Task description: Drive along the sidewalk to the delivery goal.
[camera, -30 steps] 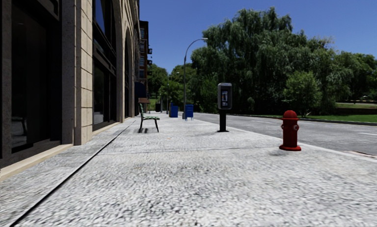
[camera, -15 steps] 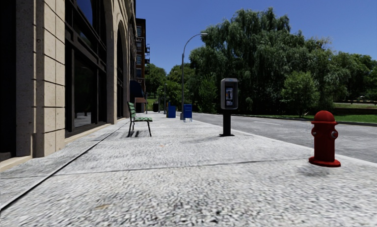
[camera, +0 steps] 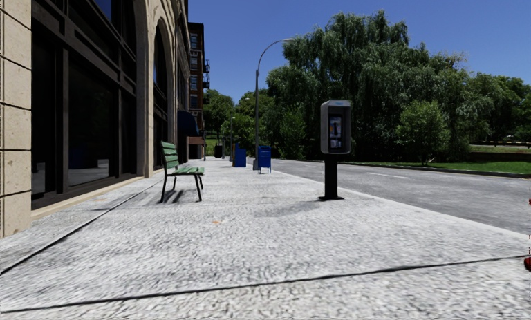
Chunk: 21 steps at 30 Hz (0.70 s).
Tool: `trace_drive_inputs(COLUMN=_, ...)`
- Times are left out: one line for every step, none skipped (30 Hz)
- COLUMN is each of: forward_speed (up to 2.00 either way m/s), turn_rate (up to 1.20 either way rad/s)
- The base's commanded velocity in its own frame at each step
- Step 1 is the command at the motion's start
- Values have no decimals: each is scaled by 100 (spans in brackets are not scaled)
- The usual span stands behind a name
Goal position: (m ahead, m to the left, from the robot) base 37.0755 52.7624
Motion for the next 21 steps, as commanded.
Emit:
trace_drive_inputs(forward_speed=200, turn_rate=0)
trace_drive_inputs(forward_speed=200, turn_rate=0)
trace_drive_inputs(forward_speed=200, turn_rate=0)
trace_drive_inputs(forward_speed=200, turn_rate=0)
trace_drive_inputs(forward_speed=200, turn_rate=0)
trace_drive_inputs(forward_speed=200, turn_rate=0)
trace_drive_inputs(forward_speed=200, turn_rate=0)
trace_drive_inputs(forward_speed=200, turn_rate=0)
trace_drive_inputs(forward_speed=200, turn_rate=0)
trace_drive_inputs(forward_speed=200, turn_rate=0)
trace_drive_inputs(forward_speed=200, turn_rate=0)
trace_drive_inputs(forward_speed=200, turn_rate=0)
trace_drive_inputs(forward_speed=200, turn_rate=0)
trace_drive_inputs(forward_speed=200, turn_rate=0)
trace_drive_inputs(forward_speed=200, turn_rate=0)
trace_drive_inputs(forward_speed=200, turn_rate=0)
trace_drive_inputs(forward_speed=200, turn_rate=0)
trace_drive_inputs(forward_speed=200, turn_rate=0)
trace_drive_inputs(forward_speed=200, turn_rate=0)
trace_drive_inputs(forward_speed=200, turn_rate=0)
trace_drive_inputs(forward_speed=200, turn_rate=0)
